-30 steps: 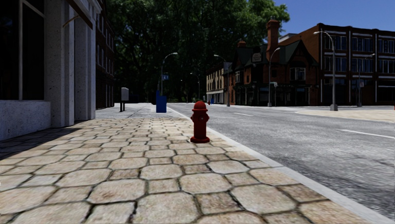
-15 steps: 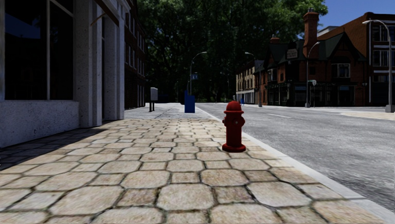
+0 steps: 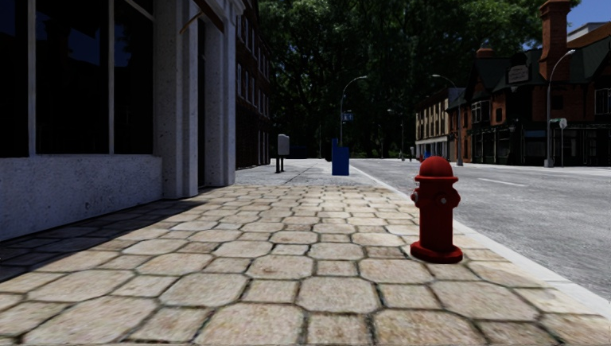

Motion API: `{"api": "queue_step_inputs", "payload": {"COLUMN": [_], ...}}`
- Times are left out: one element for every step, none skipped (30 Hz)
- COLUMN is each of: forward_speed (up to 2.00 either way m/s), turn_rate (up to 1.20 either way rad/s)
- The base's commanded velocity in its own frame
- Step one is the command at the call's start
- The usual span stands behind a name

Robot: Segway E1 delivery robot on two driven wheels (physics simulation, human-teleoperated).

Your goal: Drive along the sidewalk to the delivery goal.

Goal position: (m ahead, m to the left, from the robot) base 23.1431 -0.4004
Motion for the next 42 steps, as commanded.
{"api": "queue_step_inputs", "payload": {"forward_speed": [1.34,1.34,1.35,1.35,1.35,1.37,1.37,1.40,1.45,1.50,1.52,1.53,1.53,1.54,1.54,1.55,1.56,1.58,1.59,1.64,1.71,1.71,1.84,2.00,2.00,2.00,2.00,2.00,2.00,2.00,2.00,2.00,2.00,2.00,2.00,2.00,2.00,2.00,2.00,2.00,2.00,2.00], "turn_rate": [0.42,0.42,0.42,0.42,0.42,0.42,0.42,0.31,0.21,0.13,0.11,0.10,0.10,0.09,0.09,0.09,0.09,0.09,0.09,0.09,0.06,0.06,0.00,0.00,0.00,0.16,0.27,0.30,0.30,0.30,0.28,0.10,0.00,0.00,0.00,0.00,0.00,0.00,0.00,0.00,0.00,0.00]}}
